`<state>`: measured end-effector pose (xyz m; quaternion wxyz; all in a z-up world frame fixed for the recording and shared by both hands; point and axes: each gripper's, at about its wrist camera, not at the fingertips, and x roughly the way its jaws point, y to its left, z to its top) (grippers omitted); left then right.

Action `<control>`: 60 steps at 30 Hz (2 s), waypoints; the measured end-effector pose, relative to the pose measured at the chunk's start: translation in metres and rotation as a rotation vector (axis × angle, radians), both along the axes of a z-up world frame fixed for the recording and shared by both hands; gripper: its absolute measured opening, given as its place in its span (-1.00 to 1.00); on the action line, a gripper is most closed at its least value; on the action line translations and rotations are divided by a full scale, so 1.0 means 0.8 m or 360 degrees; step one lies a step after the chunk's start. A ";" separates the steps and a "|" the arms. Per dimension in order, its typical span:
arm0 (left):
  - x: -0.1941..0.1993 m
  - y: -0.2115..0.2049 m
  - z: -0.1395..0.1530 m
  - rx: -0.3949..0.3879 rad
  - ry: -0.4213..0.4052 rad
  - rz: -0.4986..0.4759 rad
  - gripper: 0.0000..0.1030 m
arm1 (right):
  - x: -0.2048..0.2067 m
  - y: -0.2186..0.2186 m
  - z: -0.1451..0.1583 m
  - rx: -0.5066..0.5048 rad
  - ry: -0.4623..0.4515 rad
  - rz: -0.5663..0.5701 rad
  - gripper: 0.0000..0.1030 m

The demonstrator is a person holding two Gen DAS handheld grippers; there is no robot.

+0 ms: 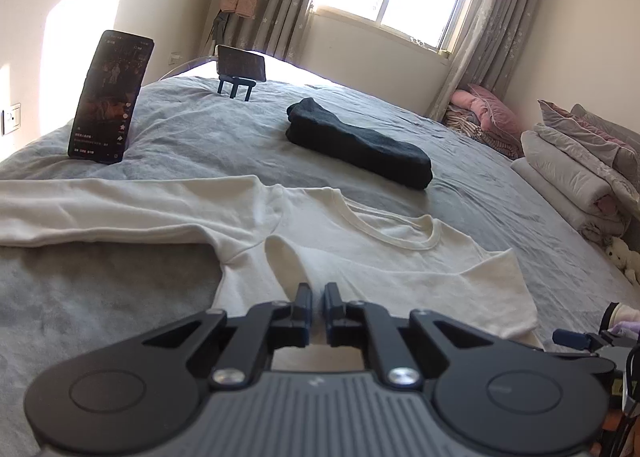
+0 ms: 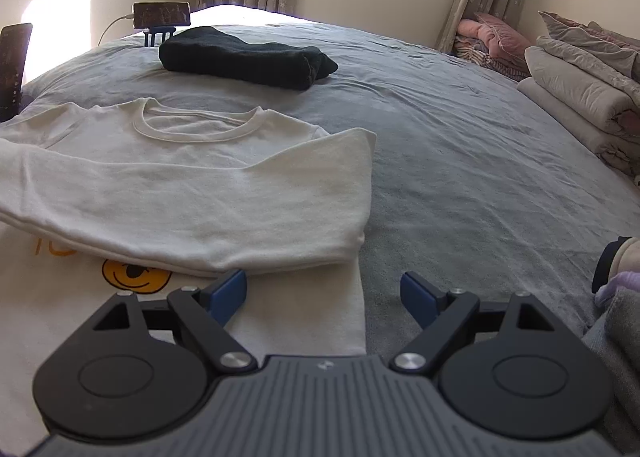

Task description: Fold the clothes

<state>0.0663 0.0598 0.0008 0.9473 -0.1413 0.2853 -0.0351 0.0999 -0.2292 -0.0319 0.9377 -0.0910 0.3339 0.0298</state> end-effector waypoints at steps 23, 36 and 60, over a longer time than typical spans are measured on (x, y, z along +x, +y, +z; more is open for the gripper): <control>-0.040 0.032 0.005 0.0164 -0.0041 0.0045 -0.97 | 0.027 -0.008 -0.006 -0.0116 -0.0255 0.0121 0.14; -0.052 0.007 -0.037 0.0317 0.0218 -0.0167 -0.95 | 0.037 -0.011 -0.021 -0.0229 -0.0154 0.0088 -0.79; -0.062 -0.010 -0.014 0.0520 0.0200 -0.0122 -0.12 | 0.022 -0.014 -0.013 -0.0210 -0.0130 0.0026 -0.32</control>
